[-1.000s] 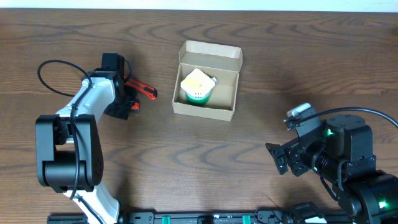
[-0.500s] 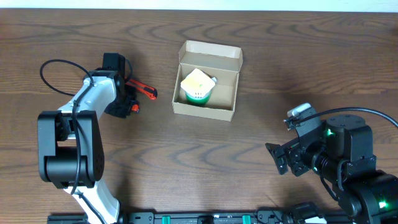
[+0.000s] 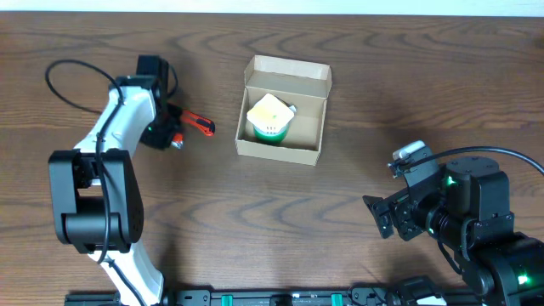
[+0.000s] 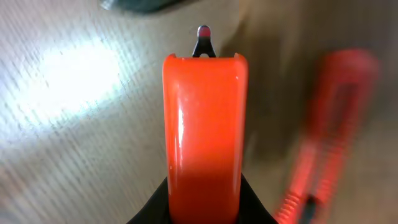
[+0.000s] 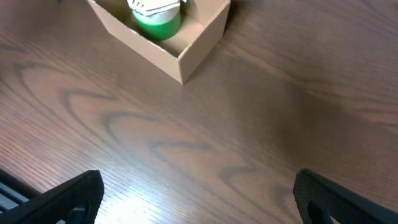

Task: Pack container
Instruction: 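Carry the red stapler with the left gripper and lower it into the box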

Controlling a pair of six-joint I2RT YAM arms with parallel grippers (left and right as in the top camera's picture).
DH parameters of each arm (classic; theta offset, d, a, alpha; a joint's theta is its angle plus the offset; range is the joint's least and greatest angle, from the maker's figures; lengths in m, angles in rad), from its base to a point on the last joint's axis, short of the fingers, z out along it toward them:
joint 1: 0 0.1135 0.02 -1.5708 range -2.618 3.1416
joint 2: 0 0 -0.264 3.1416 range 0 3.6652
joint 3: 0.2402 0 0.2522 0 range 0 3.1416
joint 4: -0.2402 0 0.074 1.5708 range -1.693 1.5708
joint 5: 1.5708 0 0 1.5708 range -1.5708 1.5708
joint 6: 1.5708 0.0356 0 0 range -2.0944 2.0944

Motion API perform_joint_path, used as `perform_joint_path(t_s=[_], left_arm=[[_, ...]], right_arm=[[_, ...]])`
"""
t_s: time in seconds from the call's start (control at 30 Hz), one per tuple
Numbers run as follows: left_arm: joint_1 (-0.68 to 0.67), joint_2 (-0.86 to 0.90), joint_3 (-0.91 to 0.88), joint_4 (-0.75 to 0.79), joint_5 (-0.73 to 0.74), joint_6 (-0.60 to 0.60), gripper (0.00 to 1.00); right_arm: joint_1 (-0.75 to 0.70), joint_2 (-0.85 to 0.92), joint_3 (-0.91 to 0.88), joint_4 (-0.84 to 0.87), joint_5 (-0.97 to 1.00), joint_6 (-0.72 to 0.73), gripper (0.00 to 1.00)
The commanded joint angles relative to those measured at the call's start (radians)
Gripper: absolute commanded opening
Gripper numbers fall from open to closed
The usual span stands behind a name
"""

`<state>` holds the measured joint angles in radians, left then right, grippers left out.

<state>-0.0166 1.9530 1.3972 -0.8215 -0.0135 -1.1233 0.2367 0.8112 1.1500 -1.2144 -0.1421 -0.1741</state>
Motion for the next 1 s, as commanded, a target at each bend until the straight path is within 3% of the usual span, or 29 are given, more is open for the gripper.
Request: perform_joint_path(t_s=[0.0, 0.5, 0.8, 0.97], left_arm=[[-0.035, -0.015, 0.11, -0.037, -0.067, 0.112, 0.06], [-0.411, -0.058, 0.494, -0.143, -0.096, 0.521, 0.05], [-0.496, -0.056, 0.51, -0.109, 0.354, 1.034, 0.06], [-0.505, -0.049, 0.509, -0.118, 0.482, 1.126, 0.05]], right_arm=[[-0.009, 0.0, 0.0, -0.001, -0.005, -0.014, 0.99], [-0.009, 0.0, 0.0, -0.001, -0.005, -0.014, 0.99], [-0.009, 0.0, 0.0, -0.001, -0.005, -0.014, 0.99], [-0.009, 0.0, 0.0, -0.001, -0.005, -0.014, 0.99]])
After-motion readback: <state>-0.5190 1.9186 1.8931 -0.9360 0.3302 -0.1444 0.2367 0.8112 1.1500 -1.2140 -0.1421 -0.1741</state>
